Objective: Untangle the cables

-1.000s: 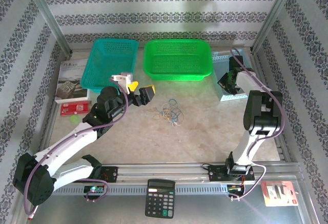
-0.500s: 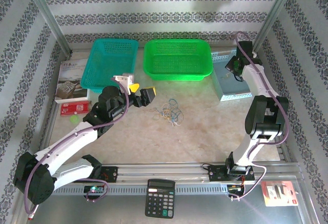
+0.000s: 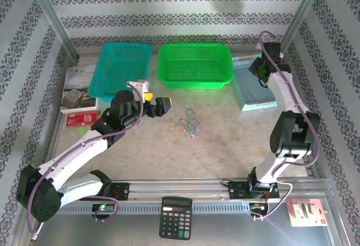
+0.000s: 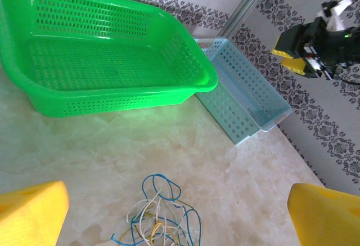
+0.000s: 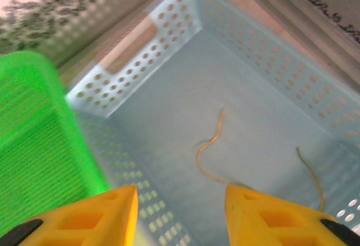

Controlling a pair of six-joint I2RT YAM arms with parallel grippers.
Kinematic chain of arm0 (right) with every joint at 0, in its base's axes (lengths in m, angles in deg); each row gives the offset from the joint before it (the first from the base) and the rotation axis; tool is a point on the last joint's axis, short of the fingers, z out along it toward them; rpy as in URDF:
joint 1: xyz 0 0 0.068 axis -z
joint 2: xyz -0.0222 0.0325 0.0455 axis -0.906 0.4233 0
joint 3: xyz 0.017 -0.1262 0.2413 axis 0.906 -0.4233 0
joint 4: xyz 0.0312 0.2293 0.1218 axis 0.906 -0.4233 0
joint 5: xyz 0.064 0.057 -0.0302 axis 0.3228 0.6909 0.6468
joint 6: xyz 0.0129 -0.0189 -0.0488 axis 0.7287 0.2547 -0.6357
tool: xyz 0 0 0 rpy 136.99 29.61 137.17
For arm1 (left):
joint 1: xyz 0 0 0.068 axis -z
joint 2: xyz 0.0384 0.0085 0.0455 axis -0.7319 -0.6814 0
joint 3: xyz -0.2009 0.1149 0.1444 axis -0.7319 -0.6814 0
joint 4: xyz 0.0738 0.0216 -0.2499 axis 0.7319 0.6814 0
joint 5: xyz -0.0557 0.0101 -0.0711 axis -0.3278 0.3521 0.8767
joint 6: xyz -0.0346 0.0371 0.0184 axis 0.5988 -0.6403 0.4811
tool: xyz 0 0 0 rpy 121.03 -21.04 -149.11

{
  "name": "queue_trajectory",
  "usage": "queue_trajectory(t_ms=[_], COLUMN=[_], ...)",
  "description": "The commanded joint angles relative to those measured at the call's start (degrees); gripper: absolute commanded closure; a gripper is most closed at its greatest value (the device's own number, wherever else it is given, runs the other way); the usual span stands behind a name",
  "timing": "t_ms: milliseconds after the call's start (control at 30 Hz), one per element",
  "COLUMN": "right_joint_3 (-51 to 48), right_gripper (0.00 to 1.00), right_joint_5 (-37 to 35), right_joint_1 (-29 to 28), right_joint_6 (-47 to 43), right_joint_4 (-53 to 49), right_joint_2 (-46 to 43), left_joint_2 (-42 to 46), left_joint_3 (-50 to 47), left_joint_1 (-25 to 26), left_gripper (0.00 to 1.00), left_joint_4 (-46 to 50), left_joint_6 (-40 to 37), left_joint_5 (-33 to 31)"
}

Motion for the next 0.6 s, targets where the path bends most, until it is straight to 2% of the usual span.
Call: queue_trajectory(t_ms=[0,200,567], right_joint_3=[-2.44,-5.08,-4.46], right_gripper=[0.55,0.56,0.56], right_joint_5=[4.84,11.88,14.54], right_joint_1=[-3.10,-7.97,-22.17], right_joint_6=[-1.01,-1.36,-4.03], right_joint_4=[0.82,-2.20,-8.02], right_joint_2=[-6.46,-13.71,-17.21], left_joint_2=[0.87,3.01,6.00], left_joint_3=[2.45,0.07,-5.07], left_joint_1=[0.67,0.63,0.56], left_gripper=[0.00,0.00,0.00], left_joint_4=[5.50,7.87,11.45], left_joint_6=[-1.39,3.42,9.42], left_joint_5=[-1.53,-3.34,-4.06])
